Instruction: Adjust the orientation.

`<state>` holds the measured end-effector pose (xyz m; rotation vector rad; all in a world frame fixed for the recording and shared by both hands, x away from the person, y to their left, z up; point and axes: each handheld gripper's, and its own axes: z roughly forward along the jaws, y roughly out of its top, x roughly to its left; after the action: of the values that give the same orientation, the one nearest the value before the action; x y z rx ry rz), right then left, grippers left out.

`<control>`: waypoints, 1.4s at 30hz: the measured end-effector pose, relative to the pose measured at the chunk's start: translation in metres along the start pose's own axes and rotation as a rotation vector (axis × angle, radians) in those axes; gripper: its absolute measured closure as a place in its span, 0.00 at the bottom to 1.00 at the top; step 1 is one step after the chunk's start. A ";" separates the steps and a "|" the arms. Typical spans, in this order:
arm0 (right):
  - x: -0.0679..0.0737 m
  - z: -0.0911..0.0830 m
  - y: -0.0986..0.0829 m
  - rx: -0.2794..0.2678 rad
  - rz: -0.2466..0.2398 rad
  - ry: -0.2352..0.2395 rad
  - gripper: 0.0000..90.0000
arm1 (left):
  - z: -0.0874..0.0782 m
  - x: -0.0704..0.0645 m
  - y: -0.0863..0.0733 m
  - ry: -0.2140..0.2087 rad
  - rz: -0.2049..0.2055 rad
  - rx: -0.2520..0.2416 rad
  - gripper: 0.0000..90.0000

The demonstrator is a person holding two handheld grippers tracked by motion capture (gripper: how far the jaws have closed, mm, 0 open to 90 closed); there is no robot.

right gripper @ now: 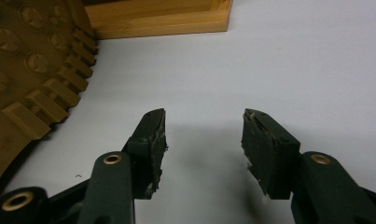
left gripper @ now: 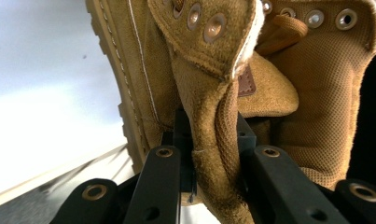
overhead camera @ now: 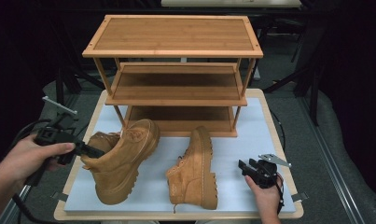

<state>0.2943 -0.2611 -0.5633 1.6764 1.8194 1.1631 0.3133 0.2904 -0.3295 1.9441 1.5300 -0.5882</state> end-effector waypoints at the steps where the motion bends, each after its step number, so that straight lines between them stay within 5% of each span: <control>1: 0.000 0.000 0.000 0.001 0.000 -0.001 0.55 | -0.006 -0.003 -0.001 -0.009 0.002 -0.009 0.87; 8: -0.001 0.000 0.000 -0.006 0.009 -0.003 0.55 | -0.046 -0.019 -0.006 -0.083 0.034 -0.093 0.88; 15: -0.001 0.001 -0.001 -0.020 0.012 -0.001 0.55 | -0.059 -0.022 0.005 -0.109 0.040 -0.179 0.88; 32: -0.003 0.001 -0.001 -0.009 0.018 -0.001 0.55 | -0.033 -0.021 0.067 -0.082 -0.001 -0.322 0.88; 42: -0.005 0.001 -0.001 -0.010 0.024 0.002 0.55 | -0.008 -0.034 0.101 0.008 0.006 -0.416 0.88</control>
<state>0.2957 -0.2654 -0.5659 1.6969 1.7962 1.1825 0.4030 0.2552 -0.2827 1.6322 1.5098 -0.2327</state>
